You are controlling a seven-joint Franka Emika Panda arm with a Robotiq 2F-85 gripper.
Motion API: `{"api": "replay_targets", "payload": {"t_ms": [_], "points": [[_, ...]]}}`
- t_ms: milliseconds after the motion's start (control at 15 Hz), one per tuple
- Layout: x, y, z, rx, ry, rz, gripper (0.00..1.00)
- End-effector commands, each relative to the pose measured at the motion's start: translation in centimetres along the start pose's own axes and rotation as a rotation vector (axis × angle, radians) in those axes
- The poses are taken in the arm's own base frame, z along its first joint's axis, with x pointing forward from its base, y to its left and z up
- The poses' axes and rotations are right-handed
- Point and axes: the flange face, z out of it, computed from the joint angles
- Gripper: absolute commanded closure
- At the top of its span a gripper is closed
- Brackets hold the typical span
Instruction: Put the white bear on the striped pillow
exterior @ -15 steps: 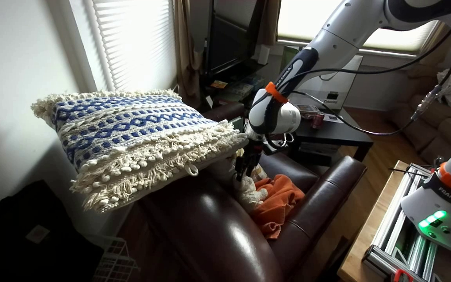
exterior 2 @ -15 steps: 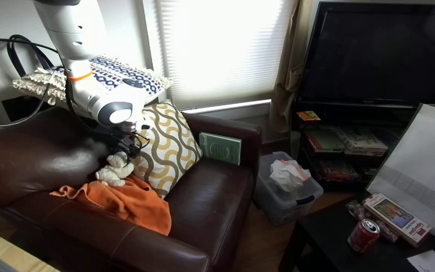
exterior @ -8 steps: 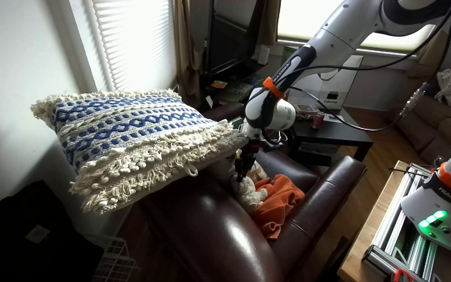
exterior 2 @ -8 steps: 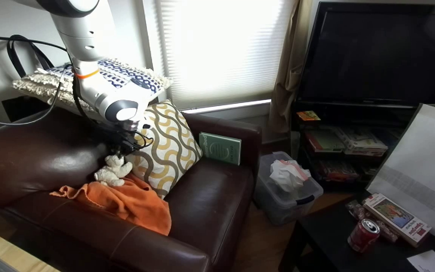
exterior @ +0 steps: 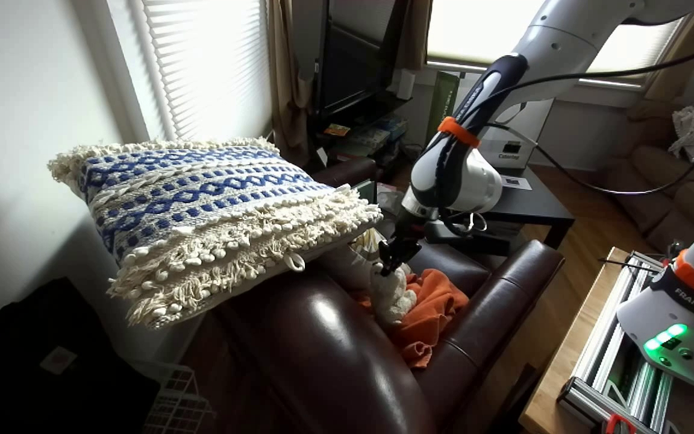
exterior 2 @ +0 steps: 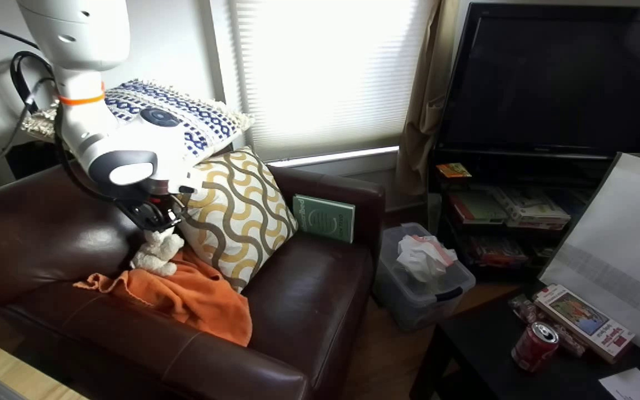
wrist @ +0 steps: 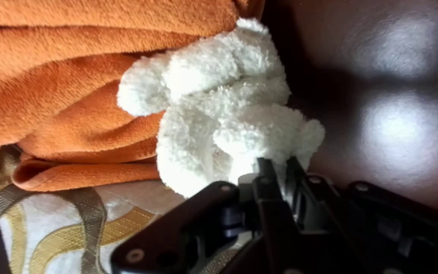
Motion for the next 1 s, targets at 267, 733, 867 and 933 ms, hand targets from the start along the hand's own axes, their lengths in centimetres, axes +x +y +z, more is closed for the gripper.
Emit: {"api": "replay_targets", "payload": {"t_ms": [267,733,867,933], "points": [[-7.4,1.8,-10.1,-0.149,0.161,0.208,0.97],[-6.0,1.1,-12.2,-0.141,0.240,0.171,0.97],[-7.2,0.6,-15.5,-0.147,0.322,0.175,0.97],[-7.7,0.4,-16.6,-0.152,0.366,0.173,0.97]]}}
